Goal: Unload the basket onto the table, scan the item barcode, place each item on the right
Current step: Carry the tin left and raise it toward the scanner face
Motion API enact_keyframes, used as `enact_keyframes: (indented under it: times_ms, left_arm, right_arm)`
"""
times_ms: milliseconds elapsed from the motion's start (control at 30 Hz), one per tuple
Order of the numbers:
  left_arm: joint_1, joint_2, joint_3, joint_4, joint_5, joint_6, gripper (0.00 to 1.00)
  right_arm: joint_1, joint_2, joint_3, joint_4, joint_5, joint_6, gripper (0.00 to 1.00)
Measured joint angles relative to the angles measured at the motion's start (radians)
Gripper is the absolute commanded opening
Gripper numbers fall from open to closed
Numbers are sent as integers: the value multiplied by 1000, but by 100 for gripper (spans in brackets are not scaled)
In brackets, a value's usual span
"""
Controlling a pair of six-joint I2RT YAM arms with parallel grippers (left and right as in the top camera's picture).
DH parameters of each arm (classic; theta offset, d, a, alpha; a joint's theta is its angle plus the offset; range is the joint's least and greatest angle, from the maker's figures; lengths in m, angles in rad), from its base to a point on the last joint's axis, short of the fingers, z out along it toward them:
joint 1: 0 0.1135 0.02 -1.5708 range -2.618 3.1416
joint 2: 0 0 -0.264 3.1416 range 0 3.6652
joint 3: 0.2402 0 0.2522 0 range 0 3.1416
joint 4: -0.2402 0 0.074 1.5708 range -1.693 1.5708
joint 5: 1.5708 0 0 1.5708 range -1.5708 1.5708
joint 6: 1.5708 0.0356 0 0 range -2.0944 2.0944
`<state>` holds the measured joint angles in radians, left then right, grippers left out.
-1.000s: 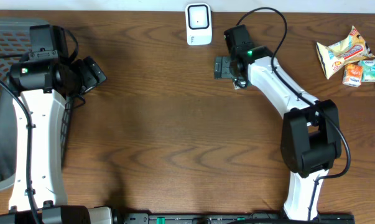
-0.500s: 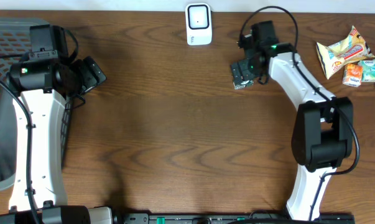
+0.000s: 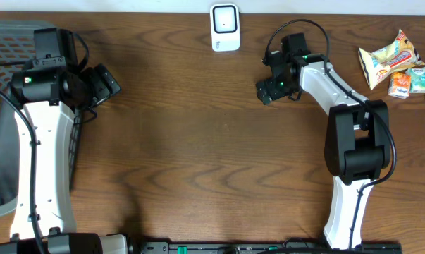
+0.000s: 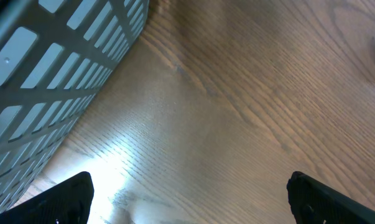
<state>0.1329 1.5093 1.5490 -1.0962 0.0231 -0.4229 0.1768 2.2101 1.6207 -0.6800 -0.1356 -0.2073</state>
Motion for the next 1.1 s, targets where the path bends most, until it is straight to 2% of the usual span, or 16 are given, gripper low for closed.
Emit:
enact_keyframes:
  times_ms: [100, 200, 267, 367, 733, 833, 1100]
  left_arm:
    - [0, 0, 0, 0, 0, 0, 98]
    - [0, 0, 0, 0, 0, 0, 98]
    - [0, 0, 0, 0, 0, 0, 98]
    - [0, 0, 0, 0, 0, 0, 97]
    - [0, 0, 0, 0, 0, 0, 98]
    - [0, 0, 0, 0, 0, 0, 98]
    - [0, 0, 0, 0, 0, 0, 98]
  right_arm:
    - [0, 0, 0, 1, 0, -5, 89]
    - [0, 0, 0, 4, 7, 1, 76]
    - [0, 1, -1, 7, 15, 14, 73]
    - [0, 1, -1, 9, 21, 25, 64]
    - [25, 2, 0, 34, 27, 119, 59]
    - [44, 2, 7, 32, 27, 138, 53]
    - [87, 3, 87, 65, 27, 197, 56]
